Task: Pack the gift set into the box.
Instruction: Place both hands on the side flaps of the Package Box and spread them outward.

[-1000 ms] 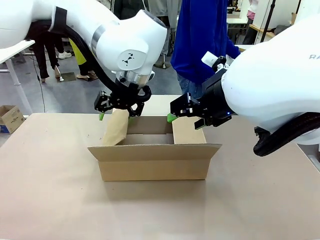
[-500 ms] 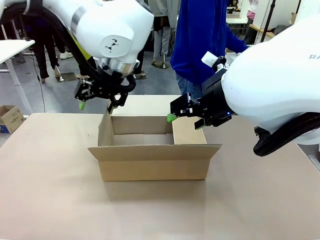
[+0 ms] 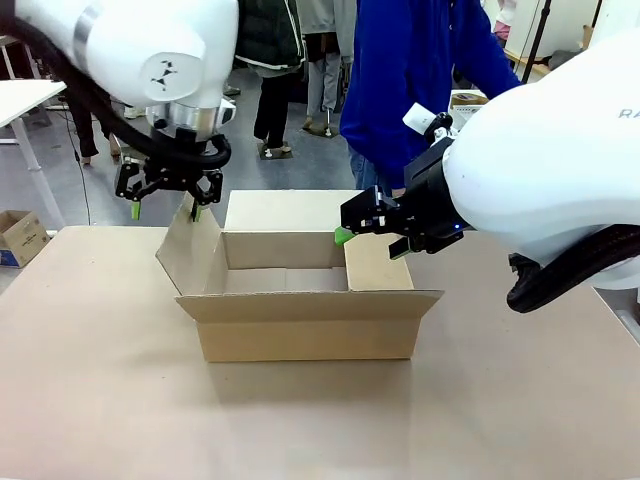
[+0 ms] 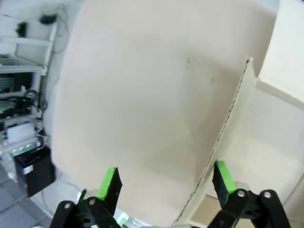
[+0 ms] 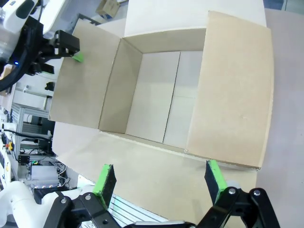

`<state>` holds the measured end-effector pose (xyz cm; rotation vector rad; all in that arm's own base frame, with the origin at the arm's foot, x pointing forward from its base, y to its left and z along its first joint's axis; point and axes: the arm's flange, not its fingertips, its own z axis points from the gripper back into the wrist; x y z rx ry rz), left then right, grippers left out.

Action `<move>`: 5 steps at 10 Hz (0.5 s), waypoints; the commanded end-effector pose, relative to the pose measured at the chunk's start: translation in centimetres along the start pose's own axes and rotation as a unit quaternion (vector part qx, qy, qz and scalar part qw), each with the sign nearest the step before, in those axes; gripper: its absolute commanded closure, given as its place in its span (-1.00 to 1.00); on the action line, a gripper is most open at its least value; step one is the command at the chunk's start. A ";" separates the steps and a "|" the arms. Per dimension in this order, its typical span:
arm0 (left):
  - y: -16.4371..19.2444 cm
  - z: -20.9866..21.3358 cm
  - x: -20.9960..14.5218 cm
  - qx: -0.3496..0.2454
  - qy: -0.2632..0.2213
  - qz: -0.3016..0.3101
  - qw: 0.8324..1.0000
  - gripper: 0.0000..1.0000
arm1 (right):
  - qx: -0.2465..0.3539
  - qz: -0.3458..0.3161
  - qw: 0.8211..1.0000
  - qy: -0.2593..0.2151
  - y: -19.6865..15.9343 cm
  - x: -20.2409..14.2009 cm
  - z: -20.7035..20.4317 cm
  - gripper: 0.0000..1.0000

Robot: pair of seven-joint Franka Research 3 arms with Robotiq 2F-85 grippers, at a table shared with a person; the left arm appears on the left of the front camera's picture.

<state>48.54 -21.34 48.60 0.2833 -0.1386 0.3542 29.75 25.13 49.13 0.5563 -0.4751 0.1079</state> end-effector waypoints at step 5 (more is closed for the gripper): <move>6.6 -8.6 1.7 -0.173 0.121 -0.042 0.976 -1.00 | 0.000 0.005 1.000 0.003 -0.2 0.3 0.4 -1.00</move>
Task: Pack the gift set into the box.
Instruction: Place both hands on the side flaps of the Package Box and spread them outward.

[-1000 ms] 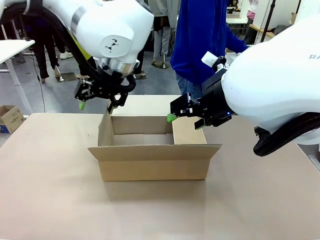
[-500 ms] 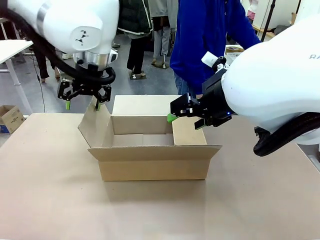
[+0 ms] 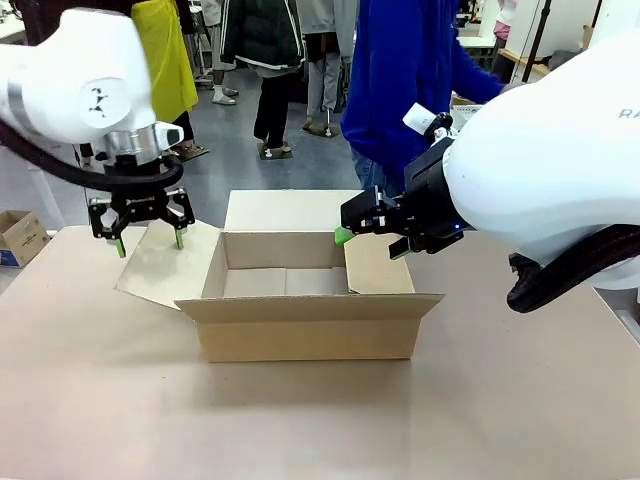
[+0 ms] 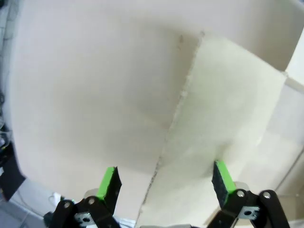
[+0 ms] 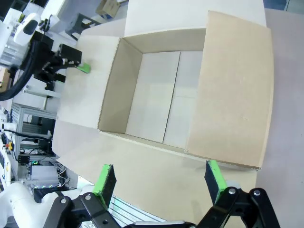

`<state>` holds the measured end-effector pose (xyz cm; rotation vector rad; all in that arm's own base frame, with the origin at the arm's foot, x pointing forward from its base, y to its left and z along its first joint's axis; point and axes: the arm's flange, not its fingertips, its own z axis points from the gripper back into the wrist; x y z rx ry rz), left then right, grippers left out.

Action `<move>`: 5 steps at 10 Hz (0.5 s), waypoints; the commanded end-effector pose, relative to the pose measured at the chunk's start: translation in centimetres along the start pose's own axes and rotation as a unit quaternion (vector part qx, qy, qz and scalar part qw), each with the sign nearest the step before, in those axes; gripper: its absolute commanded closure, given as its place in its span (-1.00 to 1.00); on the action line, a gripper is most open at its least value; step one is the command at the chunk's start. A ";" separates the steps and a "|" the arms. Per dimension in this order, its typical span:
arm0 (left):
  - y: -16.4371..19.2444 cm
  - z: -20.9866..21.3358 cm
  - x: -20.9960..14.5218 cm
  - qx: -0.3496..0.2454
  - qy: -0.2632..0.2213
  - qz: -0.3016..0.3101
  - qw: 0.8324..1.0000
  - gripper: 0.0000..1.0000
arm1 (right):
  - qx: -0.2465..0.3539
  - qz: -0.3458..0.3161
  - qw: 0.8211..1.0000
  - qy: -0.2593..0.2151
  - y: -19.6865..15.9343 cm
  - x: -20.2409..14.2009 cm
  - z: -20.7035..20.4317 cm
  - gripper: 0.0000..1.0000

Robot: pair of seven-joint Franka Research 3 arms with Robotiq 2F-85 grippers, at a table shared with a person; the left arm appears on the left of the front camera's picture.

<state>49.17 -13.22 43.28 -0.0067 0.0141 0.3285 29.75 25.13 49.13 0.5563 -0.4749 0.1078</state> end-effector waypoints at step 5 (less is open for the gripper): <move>1.0 -1.7 0.3 -0.033 0.025 -0.015 0.999 -1.00 | 0.000 0.005 1.000 0.003 -0.2 0.3 0.4 -1.00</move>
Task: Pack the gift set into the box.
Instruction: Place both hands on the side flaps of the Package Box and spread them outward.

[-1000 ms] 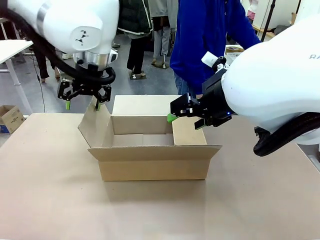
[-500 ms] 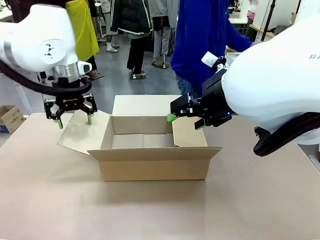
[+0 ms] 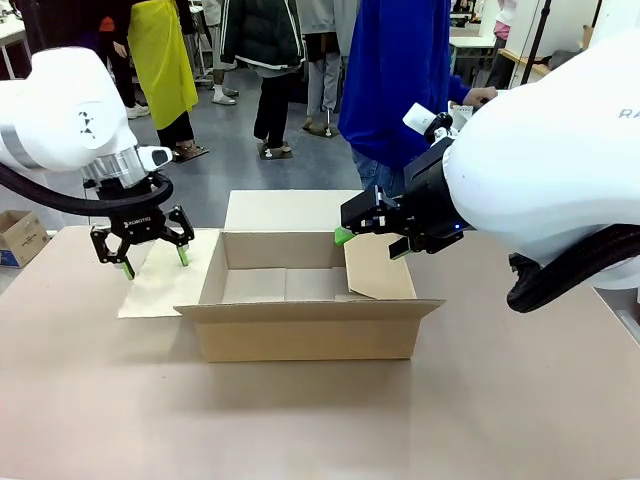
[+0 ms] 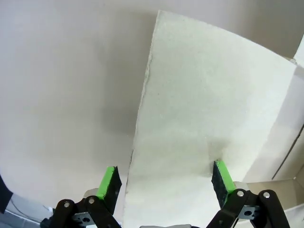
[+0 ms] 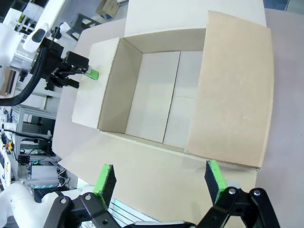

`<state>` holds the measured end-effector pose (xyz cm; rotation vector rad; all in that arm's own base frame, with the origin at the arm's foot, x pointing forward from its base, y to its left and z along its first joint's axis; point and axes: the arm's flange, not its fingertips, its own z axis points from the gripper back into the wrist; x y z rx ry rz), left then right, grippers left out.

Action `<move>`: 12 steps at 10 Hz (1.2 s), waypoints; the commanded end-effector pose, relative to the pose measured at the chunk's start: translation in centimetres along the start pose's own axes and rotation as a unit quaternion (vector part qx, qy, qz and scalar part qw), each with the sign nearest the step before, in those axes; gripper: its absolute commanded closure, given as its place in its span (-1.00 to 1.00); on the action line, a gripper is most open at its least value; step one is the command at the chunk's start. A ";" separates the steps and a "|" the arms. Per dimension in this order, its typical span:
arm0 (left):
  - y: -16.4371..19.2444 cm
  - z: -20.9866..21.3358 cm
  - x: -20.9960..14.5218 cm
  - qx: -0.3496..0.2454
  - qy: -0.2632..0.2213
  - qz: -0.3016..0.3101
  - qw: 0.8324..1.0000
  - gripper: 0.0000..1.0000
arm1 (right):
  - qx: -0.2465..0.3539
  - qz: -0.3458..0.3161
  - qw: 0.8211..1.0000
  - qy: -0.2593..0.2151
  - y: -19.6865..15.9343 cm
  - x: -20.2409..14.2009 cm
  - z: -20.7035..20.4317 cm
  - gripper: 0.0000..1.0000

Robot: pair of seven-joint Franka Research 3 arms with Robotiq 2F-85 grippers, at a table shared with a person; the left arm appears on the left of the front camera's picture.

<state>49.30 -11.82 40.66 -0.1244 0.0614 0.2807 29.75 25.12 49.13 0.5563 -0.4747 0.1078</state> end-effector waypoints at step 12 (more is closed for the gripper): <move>-0.4 0.9 -0.4 0.021 -0.008 0.009 1.000 -1.00 | -0.298 0.084 0.936 0.167 8.6 5.5 -8.1 -1.00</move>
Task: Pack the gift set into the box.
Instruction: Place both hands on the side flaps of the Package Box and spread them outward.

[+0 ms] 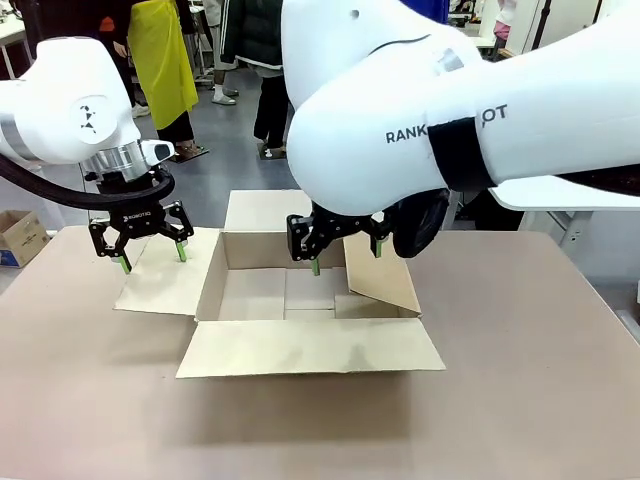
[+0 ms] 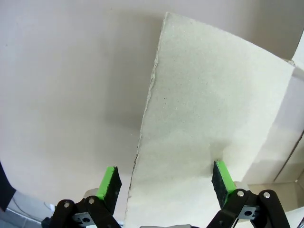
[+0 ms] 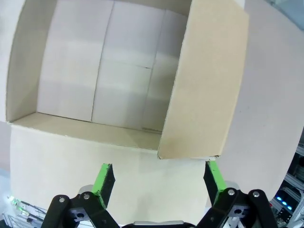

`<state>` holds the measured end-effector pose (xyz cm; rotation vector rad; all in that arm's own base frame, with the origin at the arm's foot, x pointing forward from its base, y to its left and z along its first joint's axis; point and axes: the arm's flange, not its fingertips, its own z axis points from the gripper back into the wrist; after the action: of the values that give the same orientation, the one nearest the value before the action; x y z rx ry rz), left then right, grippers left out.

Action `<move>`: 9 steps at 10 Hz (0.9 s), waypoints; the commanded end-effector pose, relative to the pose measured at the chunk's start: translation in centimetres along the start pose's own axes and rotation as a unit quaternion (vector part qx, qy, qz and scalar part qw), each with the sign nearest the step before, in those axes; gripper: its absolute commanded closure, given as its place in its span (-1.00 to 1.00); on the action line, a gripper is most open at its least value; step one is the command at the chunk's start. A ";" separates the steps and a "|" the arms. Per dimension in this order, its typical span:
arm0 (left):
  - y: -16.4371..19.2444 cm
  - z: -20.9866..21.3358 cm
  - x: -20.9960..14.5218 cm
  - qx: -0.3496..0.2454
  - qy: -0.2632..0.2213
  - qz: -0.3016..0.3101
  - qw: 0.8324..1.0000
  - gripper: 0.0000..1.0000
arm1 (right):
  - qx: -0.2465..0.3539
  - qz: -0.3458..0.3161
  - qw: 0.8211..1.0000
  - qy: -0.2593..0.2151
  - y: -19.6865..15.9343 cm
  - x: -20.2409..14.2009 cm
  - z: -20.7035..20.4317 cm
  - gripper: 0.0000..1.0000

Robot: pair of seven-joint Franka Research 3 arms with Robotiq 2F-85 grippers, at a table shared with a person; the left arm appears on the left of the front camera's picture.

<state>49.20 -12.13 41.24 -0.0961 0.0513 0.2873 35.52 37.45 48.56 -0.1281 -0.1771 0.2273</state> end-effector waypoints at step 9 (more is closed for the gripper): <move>0.0 0.3 -0.1 0.008 -0.001 0.006 1.000 -1.00 | -0.175 -0.017 0.984 -0.023 2.4 5.6 -8.7 -1.00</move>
<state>49.20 -12.12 41.26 -0.0961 0.0511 0.2876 41.63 38.44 39.63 -0.4329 -0.2308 0.2234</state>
